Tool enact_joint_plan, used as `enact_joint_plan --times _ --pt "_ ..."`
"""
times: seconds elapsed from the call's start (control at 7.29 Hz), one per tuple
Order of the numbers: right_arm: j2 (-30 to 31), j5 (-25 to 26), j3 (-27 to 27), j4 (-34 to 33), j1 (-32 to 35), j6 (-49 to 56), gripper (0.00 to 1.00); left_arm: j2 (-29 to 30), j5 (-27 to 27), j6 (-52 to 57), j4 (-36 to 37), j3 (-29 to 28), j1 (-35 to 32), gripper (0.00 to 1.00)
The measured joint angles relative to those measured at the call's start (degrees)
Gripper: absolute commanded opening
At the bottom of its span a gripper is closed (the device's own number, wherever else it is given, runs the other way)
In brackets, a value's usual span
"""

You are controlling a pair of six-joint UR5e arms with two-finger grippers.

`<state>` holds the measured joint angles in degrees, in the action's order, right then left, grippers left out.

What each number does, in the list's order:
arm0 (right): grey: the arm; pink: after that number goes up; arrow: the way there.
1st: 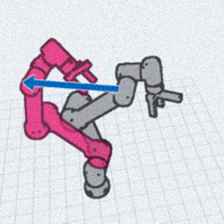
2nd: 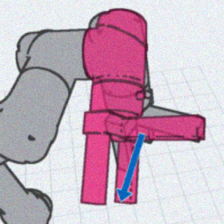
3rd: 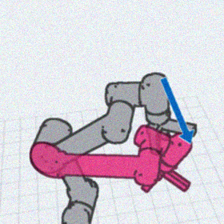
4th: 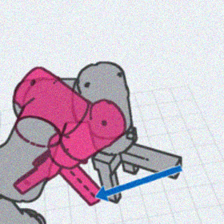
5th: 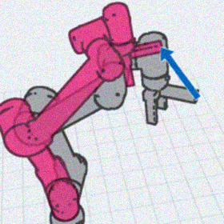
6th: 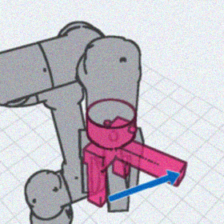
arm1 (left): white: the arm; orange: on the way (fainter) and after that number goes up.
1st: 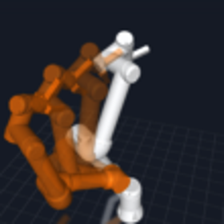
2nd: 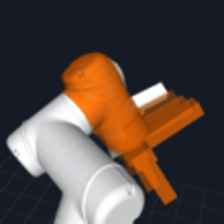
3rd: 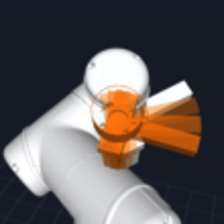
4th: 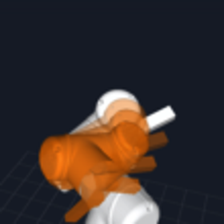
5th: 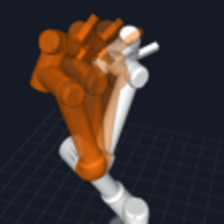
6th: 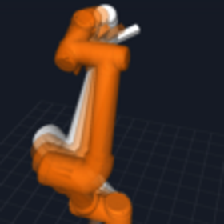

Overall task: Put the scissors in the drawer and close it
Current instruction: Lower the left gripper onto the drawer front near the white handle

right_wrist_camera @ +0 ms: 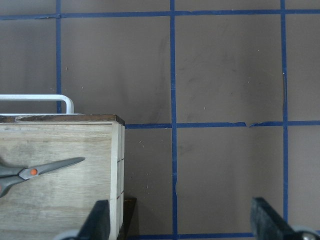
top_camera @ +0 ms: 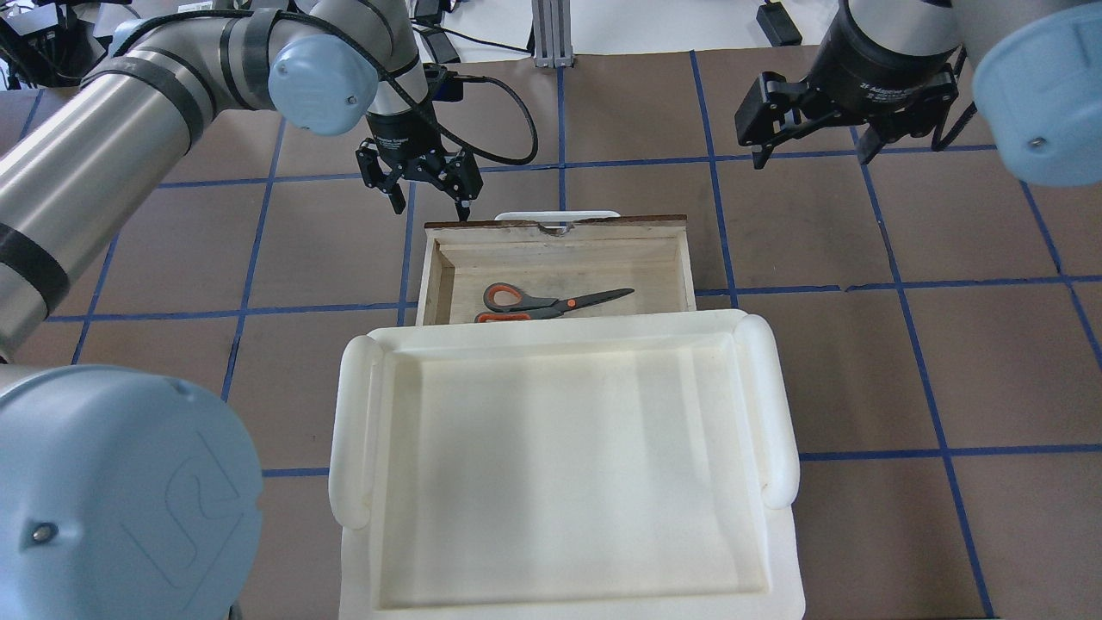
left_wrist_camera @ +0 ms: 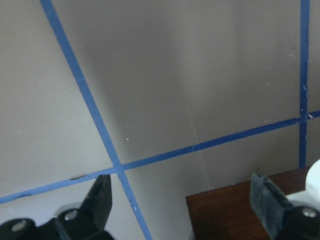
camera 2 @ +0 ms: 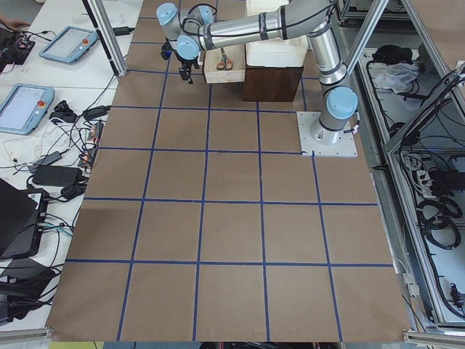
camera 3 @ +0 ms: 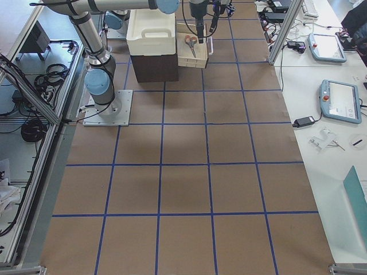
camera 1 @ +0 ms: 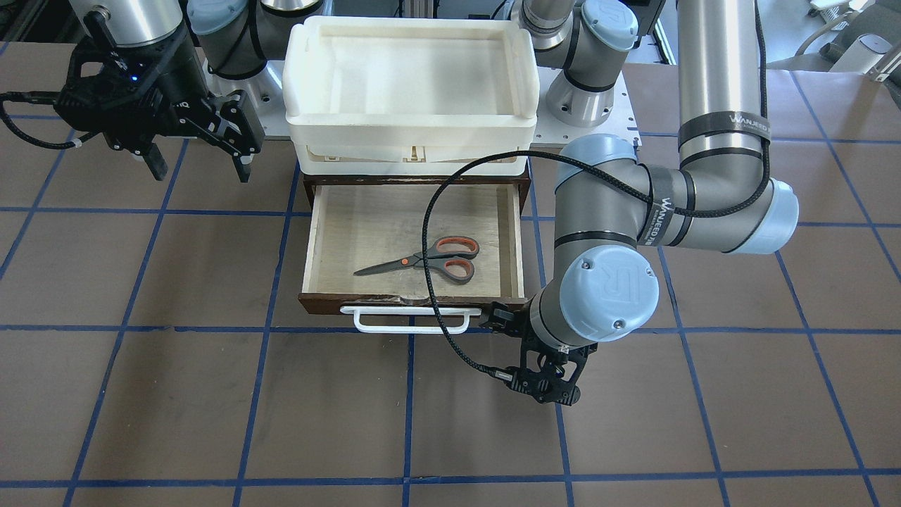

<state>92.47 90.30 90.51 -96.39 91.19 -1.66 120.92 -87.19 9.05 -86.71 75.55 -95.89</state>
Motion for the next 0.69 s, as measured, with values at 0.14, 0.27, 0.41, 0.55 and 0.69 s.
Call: enact_joint_plan --times 0.14,0.27,0.41,0.55,0.69 --pt "0.07 0.05 0.09 0.22 -0.19 0.12 1.0 -0.47 0.0 -0.02 -1.19 0.07 0.0 1.0" --pt "0.14 0.28 0.22 0.29 -0.2 0.2 1.0 -0.76 0.0 -0.06 -2.04 0.13 0.0 1.0" --pt "0.26 0.62 0.35 0.21 -0.19 0.23 1.0 -0.95 0.0 -0.08 -2.45 0.24 0.0 1.0" --pt "0.41 0.76 0.49 -0.06 -0.07 0.21 1.0 -1.1 0.0 -0.09 -2.58 0.46 0.0 1.0" --pt "0.47 0.73 0.59 -0.25 0.05 0.16 1.0 -1.32 0.0 -0.09 -2.98 0.69 0.0 1.0"
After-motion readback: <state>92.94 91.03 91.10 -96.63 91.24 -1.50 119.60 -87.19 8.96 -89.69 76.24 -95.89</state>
